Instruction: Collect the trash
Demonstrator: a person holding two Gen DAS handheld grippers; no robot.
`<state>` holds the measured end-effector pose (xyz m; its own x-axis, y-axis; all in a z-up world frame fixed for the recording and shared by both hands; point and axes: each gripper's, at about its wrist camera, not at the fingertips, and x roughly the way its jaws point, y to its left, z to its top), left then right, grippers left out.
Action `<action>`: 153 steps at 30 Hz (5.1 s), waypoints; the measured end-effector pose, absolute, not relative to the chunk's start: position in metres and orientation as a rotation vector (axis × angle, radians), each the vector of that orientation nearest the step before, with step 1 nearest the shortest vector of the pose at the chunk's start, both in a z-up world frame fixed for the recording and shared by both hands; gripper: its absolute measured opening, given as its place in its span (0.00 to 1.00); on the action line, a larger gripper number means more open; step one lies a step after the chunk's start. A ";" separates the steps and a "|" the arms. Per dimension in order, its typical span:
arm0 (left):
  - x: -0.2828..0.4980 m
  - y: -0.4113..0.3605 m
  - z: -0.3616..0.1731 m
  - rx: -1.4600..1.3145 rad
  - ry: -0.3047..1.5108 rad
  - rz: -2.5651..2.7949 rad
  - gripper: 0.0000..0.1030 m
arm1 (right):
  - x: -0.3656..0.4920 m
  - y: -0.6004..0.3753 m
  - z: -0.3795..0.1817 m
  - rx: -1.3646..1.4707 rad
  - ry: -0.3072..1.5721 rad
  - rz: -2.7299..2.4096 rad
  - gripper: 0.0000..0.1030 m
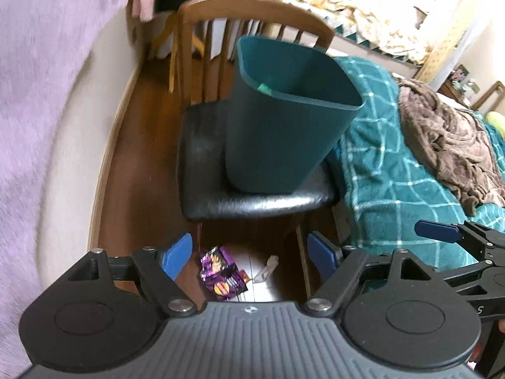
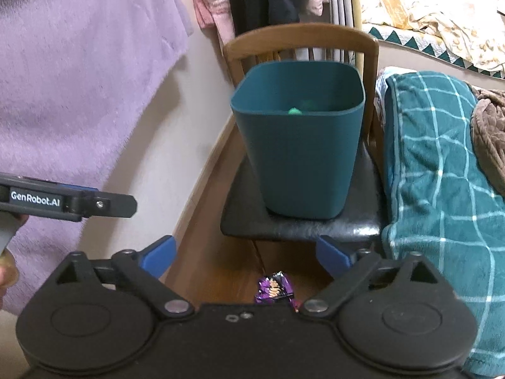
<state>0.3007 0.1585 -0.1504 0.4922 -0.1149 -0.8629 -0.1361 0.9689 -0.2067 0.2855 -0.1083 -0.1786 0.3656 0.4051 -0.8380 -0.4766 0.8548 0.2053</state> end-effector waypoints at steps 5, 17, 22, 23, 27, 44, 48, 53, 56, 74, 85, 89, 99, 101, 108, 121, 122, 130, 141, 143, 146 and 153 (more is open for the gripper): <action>0.308 0.156 -0.217 -0.313 1.149 0.062 0.78 | 0.293 -0.119 -0.236 -0.083 1.130 0.546 0.96; 0.328 0.130 -0.419 -0.335 1.317 0.137 0.78 | 0.312 -0.159 -0.433 -0.164 1.311 0.463 0.96; 0.325 0.112 -0.513 -0.338 1.359 0.139 0.78 | 0.318 -0.169 -0.525 -0.170 1.371 0.431 0.95; 0.323 0.109 -0.534 -0.350 1.378 0.144 0.78 | 0.319 -0.170 -0.547 -0.175 1.381 0.425 0.95; 0.314 0.091 -0.617 -0.370 1.449 0.148 0.78 | 0.326 -0.175 -0.621 -0.176 1.403 0.389 0.92; 0.314 0.026 -0.882 -0.257 1.592 0.177 0.78 | 0.371 -0.194 -0.876 -0.191 1.533 0.274 0.80; 0.315 0.022 -0.909 -0.259 1.609 0.194 0.77 | 0.377 -0.199 -0.904 -0.176 1.549 0.238 0.78; 0.319 0.017 -0.926 -0.258 1.620 0.200 0.58 | 0.378 -0.198 -0.917 -0.186 1.549 0.246 0.74; 0.322 0.011 -0.928 -0.239 1.613 0.208 0.57 | 0.378 -0.198 -0.921 -0.194 1.551 0.250 0.69; 0.331 0.017 -0.915 -0.287 1.623 0.226 0.21 | 0.362 -0.215 -0.908 -0.219 1.524 0.295 0.18; 0.290 0.036 -0.836 -0.322 1.606 0.176 0.21 | 0.311 -0.229 -0.829 -0.273 1.506 0.303 0.17; 0.281 0.051 -0.783 -0.361 1.599 0.174 0.21 | 0.293 -0.221 -0.789 -0.252 1.509 0.316 0.17; 0.274 0.098 -0.603 -0.382 1.501 0.204 0.21 | 0.286 -0.182 -0.627 -0.227 1.446 0.430 0.17; 0.276 0.108 -0.566 -0.382 1.479 0.197 0.21 | 0.286 -0.173 -0.584 -0.215 1.430 0.459 0.17; 0.281 0.139 -0.420 -0.332 1.366 0.181 0.21 | 0.286 -0.138 -0.433 -0.200 1.346 0.541 0.17; 0.309 0.173 -0.193 -0.276 1.103 0.083 0.21 | 0.305 -0.099 -0.208 -0.147 1.132 0.571 0.17; 0.313 0.175 -0.176 -0.273 1.080 0.078 0.21 | 0.309 -0.097 -0.194 -0.150 1.111 0.567 0.17; 0.358 0.166 -0.095 -0.201 0.960 0.031 0.21 | 0.352 -0.093 -0.110 -0.163 0.965 0.551 0.17; 0.471 0.128 -0.082 -0.159 0.971 0.078 0.21 | 0.472 -0.103 -0.112 -0.188 0.882 0.623 0.17; 0.495 0.121 -0.082 -0.149 0.984 0.104 0.21 | 0.497 -0.101 -0.119 -0.219 0.881 0.633 0.17; 0.528 0.111 -0.089 -0.129 1.001 0.131 0.21 | 0.530 -0.093 -0.134 -0.283 0.884 0.671 0.17; 0.592 0.099 -0.133 -0.131 1.104 0.159 0.21 | 0.576 -0.075 -0.183 -0.414 0.905 0.739 0.17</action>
<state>0.5920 0.0988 -0.1334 0.4406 0.0628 -0.8955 -0.1932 0.9808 -0.0263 0.5765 -0.0747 -0.1826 0.4008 0.3990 -0.8247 -0.7281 0.6851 -0.0224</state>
